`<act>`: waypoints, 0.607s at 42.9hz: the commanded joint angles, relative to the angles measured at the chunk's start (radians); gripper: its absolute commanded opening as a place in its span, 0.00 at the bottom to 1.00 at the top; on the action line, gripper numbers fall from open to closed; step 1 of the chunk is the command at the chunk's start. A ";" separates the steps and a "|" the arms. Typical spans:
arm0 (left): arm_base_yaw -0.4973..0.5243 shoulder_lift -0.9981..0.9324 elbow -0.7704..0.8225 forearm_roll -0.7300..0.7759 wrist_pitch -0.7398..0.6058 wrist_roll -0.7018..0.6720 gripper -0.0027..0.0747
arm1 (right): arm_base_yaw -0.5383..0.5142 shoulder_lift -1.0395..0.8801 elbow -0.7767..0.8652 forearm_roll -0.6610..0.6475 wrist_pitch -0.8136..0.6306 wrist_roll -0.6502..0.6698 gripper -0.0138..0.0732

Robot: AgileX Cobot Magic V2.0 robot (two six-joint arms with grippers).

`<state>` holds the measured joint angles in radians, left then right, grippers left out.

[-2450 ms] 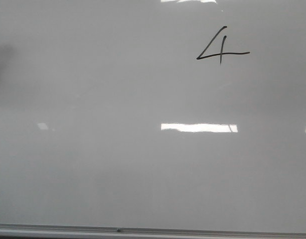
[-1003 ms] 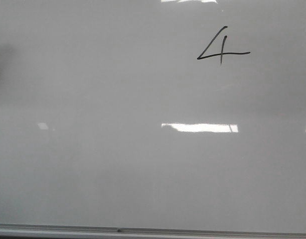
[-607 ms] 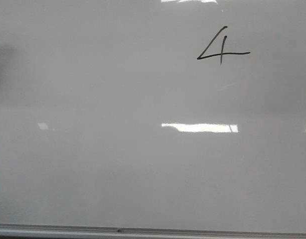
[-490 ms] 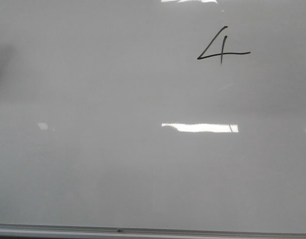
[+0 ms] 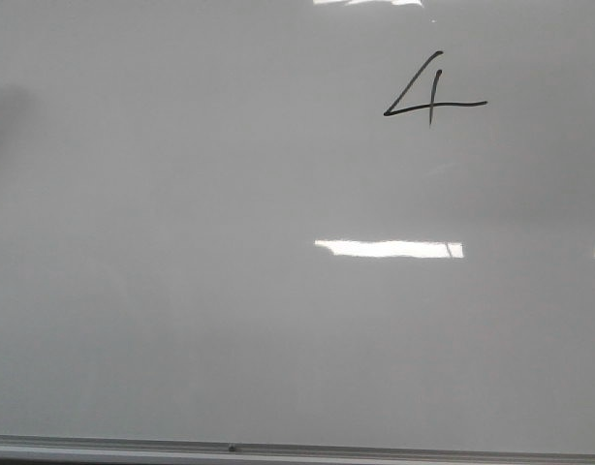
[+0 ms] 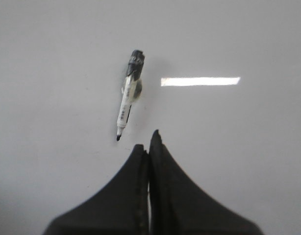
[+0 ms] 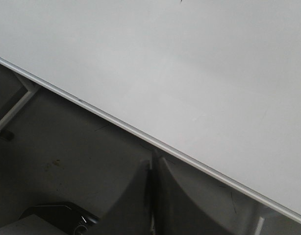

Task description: Write number 4 on whiteboard

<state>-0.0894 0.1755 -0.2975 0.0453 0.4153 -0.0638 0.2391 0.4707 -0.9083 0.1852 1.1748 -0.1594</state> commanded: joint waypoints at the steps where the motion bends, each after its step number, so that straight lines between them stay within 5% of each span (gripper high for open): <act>1: 0.030 -0.068 0.099 -0.013 -0.197 0.001 0.01 | -0.003 0.007 -0.021 -0.001 -0.069 0.001 0.08; 12: 0.045 -0.198 0.300 -0.020 -0.384 -0.001 0.01 | -0.003 0.007 -0.021 -0.001 -0.069 0.001 0.08; 26: 0.021 -0.198 0.308 -0.034 -0.443 -0.001 0.01 | -0.003 0.007 -0.021 -0.001 -0.066 0.001 0.08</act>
<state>-0.0571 -0.0065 0.0062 0.0222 0.0645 -0.0638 0.2391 0.4707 -0.9083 0.1852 1.1748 -0.1594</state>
